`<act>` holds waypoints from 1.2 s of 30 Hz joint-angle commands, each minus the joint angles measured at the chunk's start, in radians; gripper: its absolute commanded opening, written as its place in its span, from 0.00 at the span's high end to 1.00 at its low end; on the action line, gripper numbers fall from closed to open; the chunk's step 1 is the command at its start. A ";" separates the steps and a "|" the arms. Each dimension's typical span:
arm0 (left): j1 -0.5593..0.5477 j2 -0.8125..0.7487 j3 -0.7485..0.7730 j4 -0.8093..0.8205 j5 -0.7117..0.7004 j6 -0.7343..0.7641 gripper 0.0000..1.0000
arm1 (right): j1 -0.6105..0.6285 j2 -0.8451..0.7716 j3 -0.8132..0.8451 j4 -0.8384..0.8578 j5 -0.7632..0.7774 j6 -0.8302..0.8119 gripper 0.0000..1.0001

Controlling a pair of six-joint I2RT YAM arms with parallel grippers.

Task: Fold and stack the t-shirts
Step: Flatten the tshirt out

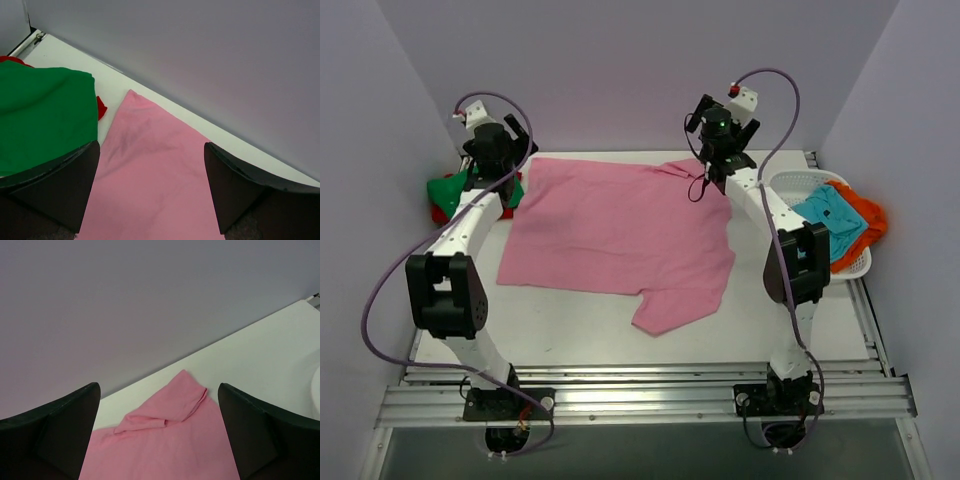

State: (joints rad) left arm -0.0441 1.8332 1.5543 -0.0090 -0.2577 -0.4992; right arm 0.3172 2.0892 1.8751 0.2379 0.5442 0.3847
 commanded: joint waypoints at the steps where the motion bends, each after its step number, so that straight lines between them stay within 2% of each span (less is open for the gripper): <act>1: -0.043 -0.135 -0.119 0.089 -0.034 -0.029 0.06 | 0.013 -0.145 -0.150 0.061 -0.039 0.092 0.00; 4: -0.092 -0.204 -0.267 0.087 -0.087 -0.067 0.06 | 0.037 -0.210 -0.328 0.057 -0.073 0.186 0.00; 7: -0.138 -0.259 -0.373 0.050 -0.130 -0.157 0.06 | 0.074 -0.290 -0.473 0.034 0.009 0.290 0.00; 11: -0.184 -0.325 -0.570 0.024 -0.202 -0.290 0.06 | 0.118 -0.426 -0.776 -0.051 0.129 0.495 0.00; 15: -0.217 -0.406 -0.753 0.024 -0.210 -0.394 0.03 | 0.183 -0.530 -0.944 -0.146 0.183 0.655 0.00; 17: -0.227 -0.455 -0.818 0.011 -0.236 -0.412 0.03 | 0.229 -0.599 -0.993 -0.262 0.212 0.709 0.00; 19: -0.227 -0.485 -0.847 0.010 -0.242 -0.429 0.03 | 0.272 -0.652 -1.016 -0.393 0.226 0.765 0.00; 22: -0.227 -0.537 -0.887 0.010 -0.238 -0.427 0.03 | 0.321 -0.782 -1.073 -0.532 0.227 0.845 0.06; 25: -0.227 -0.561 -0.899 0.021 -0.224 -0.427 0.03 | 0.410 -0.943 -1.151 -0.610 0.206 0.893 0.06; 27: -0.227 -0.568 -0.899 0.023 -0.219 -0.424 0.03 | 0.460 -1.053 -1.200 -0.635 0.177 0.945 0.06; 29: -0.227 -0.574 -0.907 0.035 -0.216 -0.426 0.03 | 0.482 -1.150 -1.292 -0.600 0.084 0.968 0.07; 32: -0.227 -0.578 -0.924 0.053 -0.212 -0.423 0.03 | 0.508 -1.208 -1.390 -0.522 0.001 0.997 0.11; 36: -0.227 -0.574 -0.928 0.067 -0.212 -0.420 0.03 | 0.569 -1.190 -1.415 -0.514 0.011 1.040 0.10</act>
State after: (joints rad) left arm -0.2695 1.2827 0.6281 -0.0021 -0.4671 -0.9134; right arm 0.8505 0.8867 0.4683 -0.2745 0.5686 1.3499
